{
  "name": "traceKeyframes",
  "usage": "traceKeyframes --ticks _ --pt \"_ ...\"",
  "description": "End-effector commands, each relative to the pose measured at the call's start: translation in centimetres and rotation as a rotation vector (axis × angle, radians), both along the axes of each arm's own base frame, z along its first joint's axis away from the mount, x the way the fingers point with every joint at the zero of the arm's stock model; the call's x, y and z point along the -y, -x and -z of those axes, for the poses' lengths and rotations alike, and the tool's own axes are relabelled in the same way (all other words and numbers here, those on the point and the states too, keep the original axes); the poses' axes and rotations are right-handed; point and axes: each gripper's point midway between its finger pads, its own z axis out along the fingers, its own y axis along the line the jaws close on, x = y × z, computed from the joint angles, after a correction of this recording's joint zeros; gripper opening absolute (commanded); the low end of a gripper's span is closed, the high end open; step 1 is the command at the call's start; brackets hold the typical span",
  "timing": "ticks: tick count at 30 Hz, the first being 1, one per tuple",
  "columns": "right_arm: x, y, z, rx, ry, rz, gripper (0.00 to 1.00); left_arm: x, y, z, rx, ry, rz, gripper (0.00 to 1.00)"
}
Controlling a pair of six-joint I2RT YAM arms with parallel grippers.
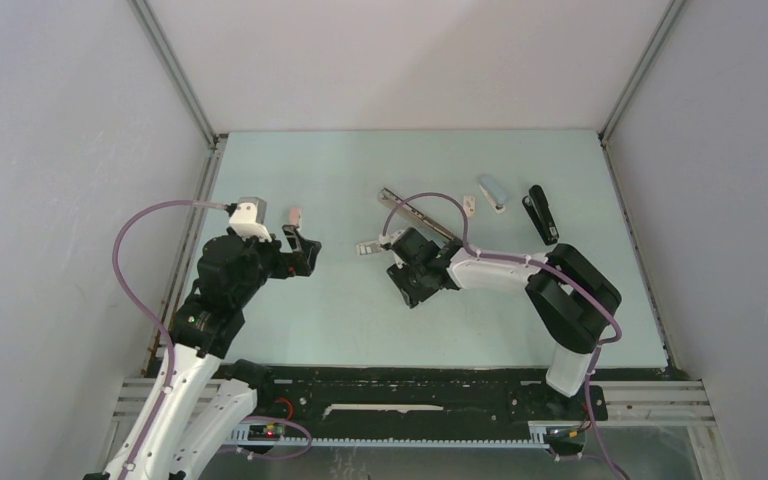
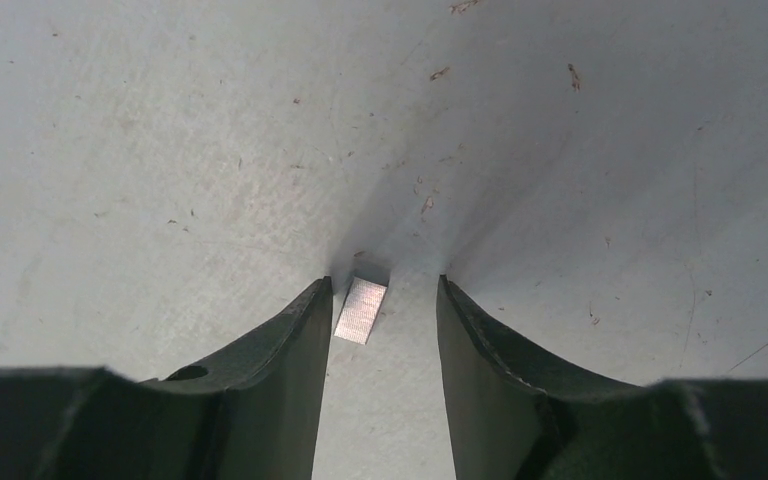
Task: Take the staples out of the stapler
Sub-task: Pick up the staple from the center of the board.
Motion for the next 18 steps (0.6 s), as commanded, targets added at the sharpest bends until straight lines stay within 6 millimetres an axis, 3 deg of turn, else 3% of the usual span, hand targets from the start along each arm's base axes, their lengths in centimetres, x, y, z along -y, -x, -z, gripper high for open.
traceKeyframes --ticks 1,18 --pt "-0.86 0.07 -0.41 0.021 0.008 -0.012 0.51 0.01 -0.18 -0.05 0.023 0.014 0.000 1.00" --pt "-0.52 0.05 0.36 0.038 0.050 -0.040 0.33 -0.02 -0.09 -0.22 0.030 0.016 0.000 1.00"
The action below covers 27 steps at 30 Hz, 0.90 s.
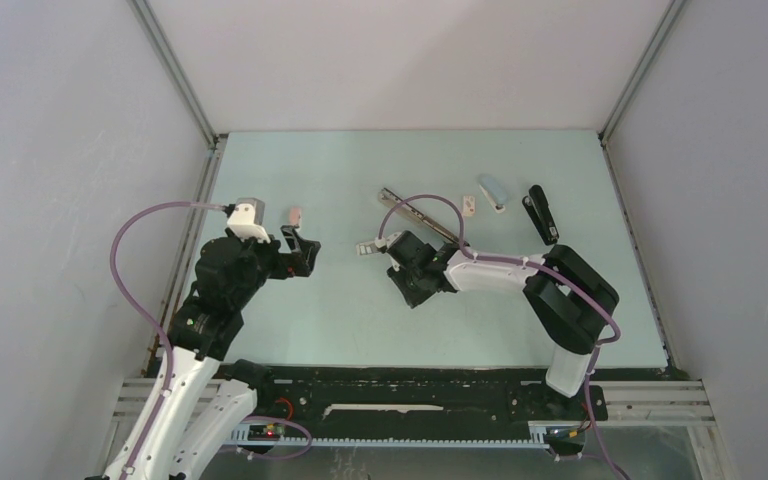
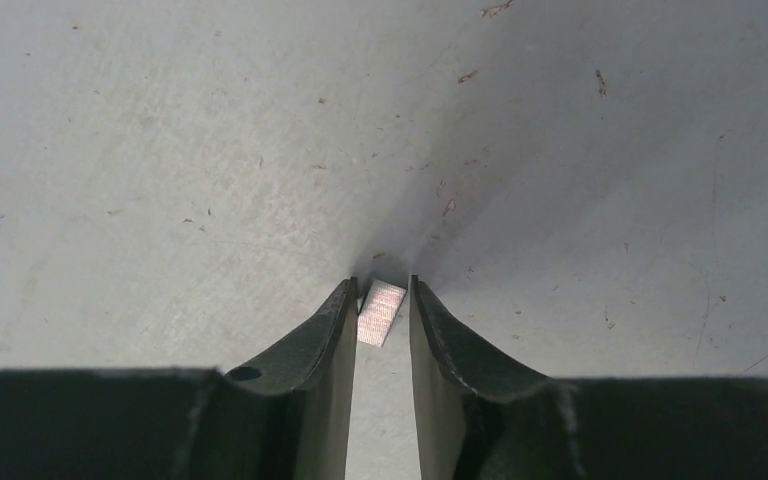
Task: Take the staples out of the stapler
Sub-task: Pick up the staple from the center of the board.
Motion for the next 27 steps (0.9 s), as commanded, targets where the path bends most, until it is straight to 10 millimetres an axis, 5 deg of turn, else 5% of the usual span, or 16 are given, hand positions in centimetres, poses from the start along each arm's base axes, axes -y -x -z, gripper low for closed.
traceKeyframes --ticks 1,12,20,27 --pt "-0.07 -0.38 0.24 0.018 0.031 -0.016 0.32 0.03 -0.21 0.01 0.020 0.014 0.000 1.00" --pt "-0.31 -0.34 0.13 0.047 0.046 -0.071 0.22 0.00 -0.16 -0.08 0.024 0.015 -0.001 1.00" --pt "-0.35 -0.16 0.08 0.060 0.059 -0.094 0.36 0.00 -0.14 -0.11 0.025 0.015 -0.001 1.00" --pt "0.05 0.34 0.17 0.037 0.061 -0.097 0.37 -0.07 -0.15 -0.16 0.028 0.015 -0.004 1.00"
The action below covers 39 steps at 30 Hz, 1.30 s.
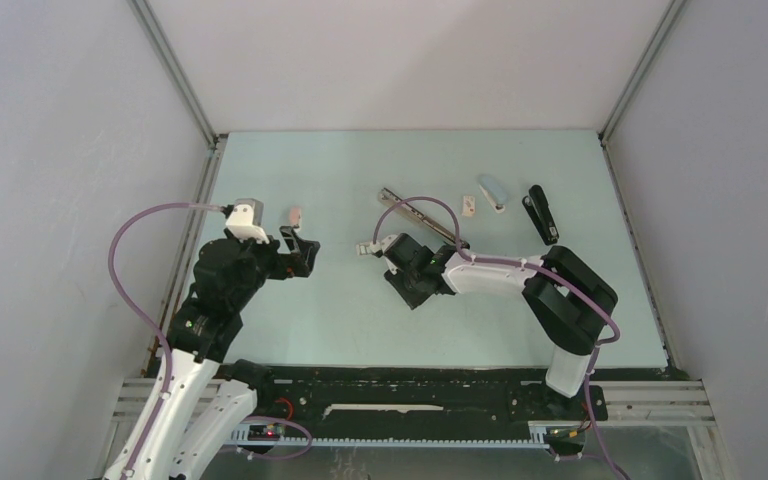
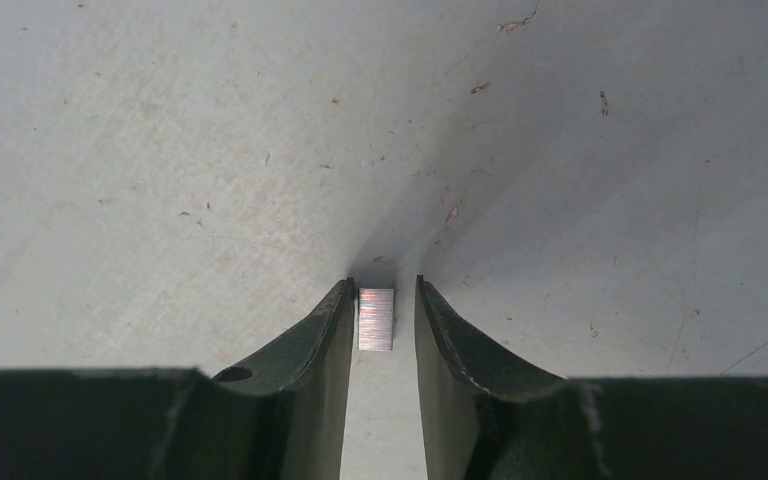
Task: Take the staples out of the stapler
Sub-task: Pick up the staple from the center of the board.
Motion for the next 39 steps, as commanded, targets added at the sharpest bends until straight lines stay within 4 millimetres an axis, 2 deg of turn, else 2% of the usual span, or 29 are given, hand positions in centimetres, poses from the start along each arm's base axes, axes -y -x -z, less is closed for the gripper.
traceKeyframes --ticks 1,13,16,25,30,39 --pt "0.1 0.6 0.3 -0.016 0.023 -0.024 0.36 0.0 -0.2 0.0 0.022 0.013 -0.003 1.00" --pt "0.1 1.3 0.4 -0.048 0.019 -0.033 0.25 -0.1 -0.2 -0.1 0.024 0.014 -0.005 1.00" --pt "-0.1 1.2 0.2 -0.043 0.010 -0.037 0.18 -0.1 -0.2 -0.1 0.026 0.015 -0.004 1.00" --pt "-0.6 -1.0 -2.7 0.053 -0.065 -0.011 0.17 -0.3 -0.1 -0.4 0.038 0.015 -0.016 1.00" --pt "-0.9 -1.9 -3.7 0.057 -0.102 0.015 0.16 -0.5 0.0 -0.6 0.047 0.015 -0.024 1.00" --pt "-2.7 -3.2 -5.8 0.069 -0.170 0.018 0.16 -0.6 0.0 -0.7 0.053 0.014 -0.032 1.00"
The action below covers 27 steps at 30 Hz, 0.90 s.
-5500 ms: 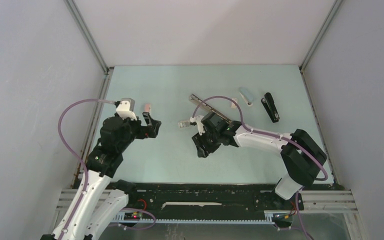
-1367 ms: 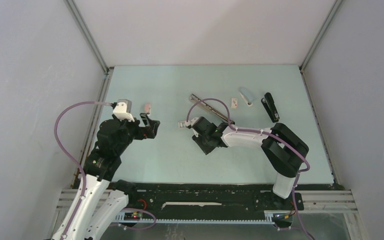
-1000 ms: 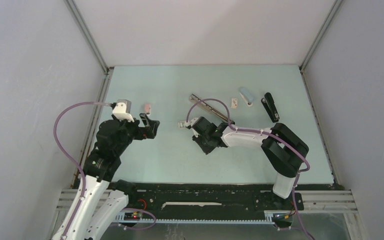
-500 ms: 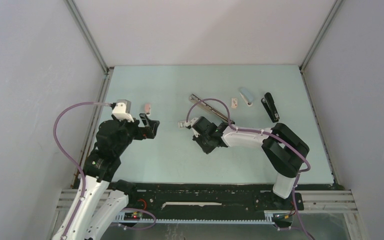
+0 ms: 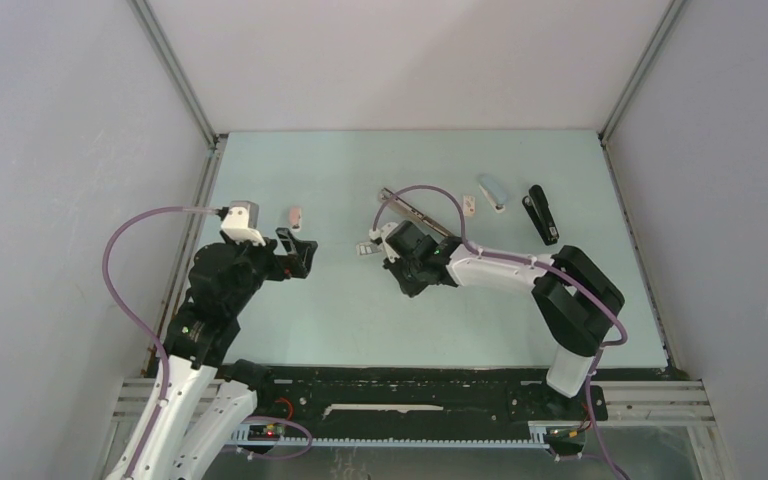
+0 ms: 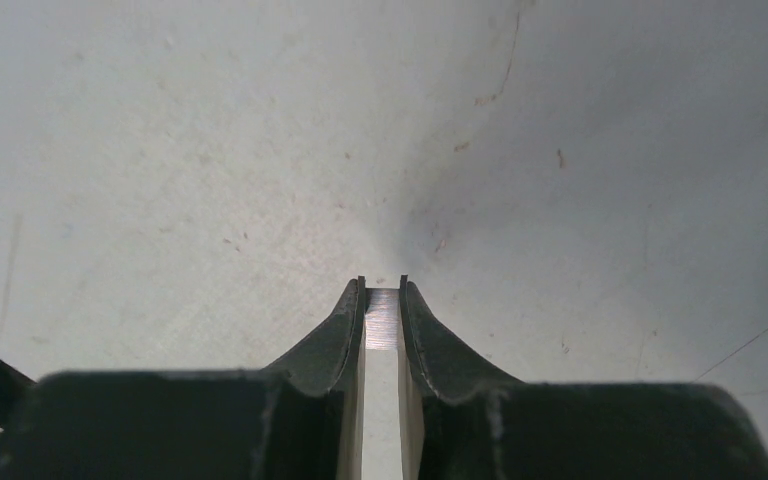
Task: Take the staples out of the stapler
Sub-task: Pick up the staple from the center of the board, then place the staple in the staple box.
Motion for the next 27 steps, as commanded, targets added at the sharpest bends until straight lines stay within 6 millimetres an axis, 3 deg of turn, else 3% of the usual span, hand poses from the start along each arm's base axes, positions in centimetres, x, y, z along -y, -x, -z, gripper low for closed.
traceKeyframes --ticks 1,18,27 --pt "-2.4 -1.9 -3.8 0.058 -0.107 0.010 0.16 -0.4 -0.4 0.1 0.021 0.008 -0.024 1.00" --pt "-8.3 -6.1 -8.2 0.104 -0.216 0.012 0.16 -0.4 0.0 -0.5 0.045 0.015 -0.021 1.00" --pt "-10.4 -9.7 -7.6 0.120 -0.216 0.095 0.17 -0.4 0.1 -0.7 0.054 0.018 -0.019 1.00"
